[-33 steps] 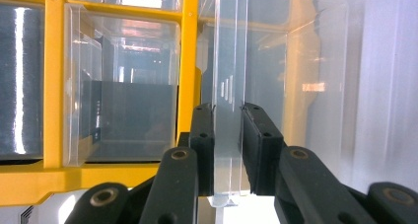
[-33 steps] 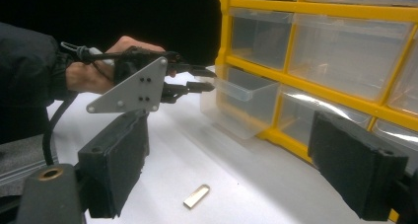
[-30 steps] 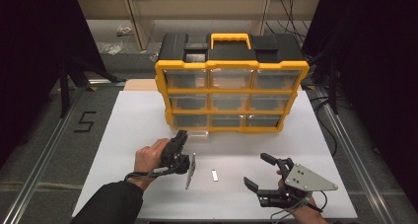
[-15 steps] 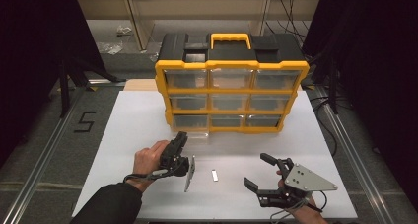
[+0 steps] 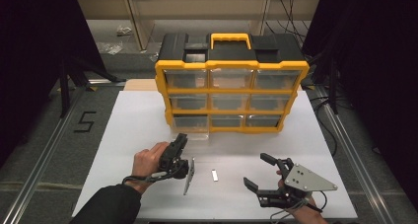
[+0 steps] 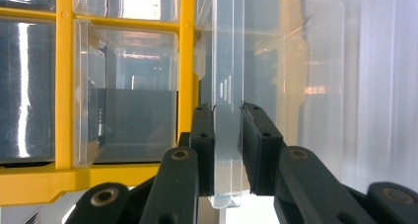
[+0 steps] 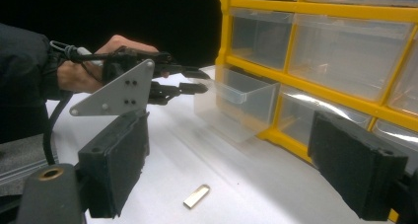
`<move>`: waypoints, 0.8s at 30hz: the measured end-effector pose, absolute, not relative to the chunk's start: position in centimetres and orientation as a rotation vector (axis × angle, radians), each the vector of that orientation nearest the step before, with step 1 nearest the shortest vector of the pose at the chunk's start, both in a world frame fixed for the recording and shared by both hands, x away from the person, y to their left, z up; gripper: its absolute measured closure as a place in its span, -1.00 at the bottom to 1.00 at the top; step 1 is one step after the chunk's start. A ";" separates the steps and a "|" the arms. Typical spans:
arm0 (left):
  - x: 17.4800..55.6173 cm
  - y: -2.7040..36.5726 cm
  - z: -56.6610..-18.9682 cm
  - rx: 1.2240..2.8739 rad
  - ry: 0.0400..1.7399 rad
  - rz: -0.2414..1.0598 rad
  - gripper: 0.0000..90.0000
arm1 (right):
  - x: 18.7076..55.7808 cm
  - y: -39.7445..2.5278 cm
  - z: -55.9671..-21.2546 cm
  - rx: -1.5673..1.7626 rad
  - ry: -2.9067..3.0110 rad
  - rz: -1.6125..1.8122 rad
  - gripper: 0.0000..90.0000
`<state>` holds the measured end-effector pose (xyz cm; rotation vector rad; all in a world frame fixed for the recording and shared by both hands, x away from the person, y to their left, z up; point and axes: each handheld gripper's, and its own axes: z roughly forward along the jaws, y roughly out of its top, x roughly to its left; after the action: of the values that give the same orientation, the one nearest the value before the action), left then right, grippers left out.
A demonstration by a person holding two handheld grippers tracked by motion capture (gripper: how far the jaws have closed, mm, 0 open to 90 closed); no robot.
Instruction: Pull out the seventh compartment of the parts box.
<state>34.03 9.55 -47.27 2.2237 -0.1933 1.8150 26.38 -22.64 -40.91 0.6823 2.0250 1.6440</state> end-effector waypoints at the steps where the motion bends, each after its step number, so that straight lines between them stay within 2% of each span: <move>1: 34.0 9.6 -47.2 2.224 -0.204 1.820 0.70 | 26.4 -22.6 -40.9 0.682 2.025 1.644 -0.63; 24: 33.2 9.6 -47.4 2.245 -0.228 1.797 0.68 | 26.4 -22.6 -40.9 0.680 2.026 1.642 -0.62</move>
<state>33.21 9.64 -47.44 2.2450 -0.2279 1.7967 26.36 -22.62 -40.90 0.6802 2.0259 1.6423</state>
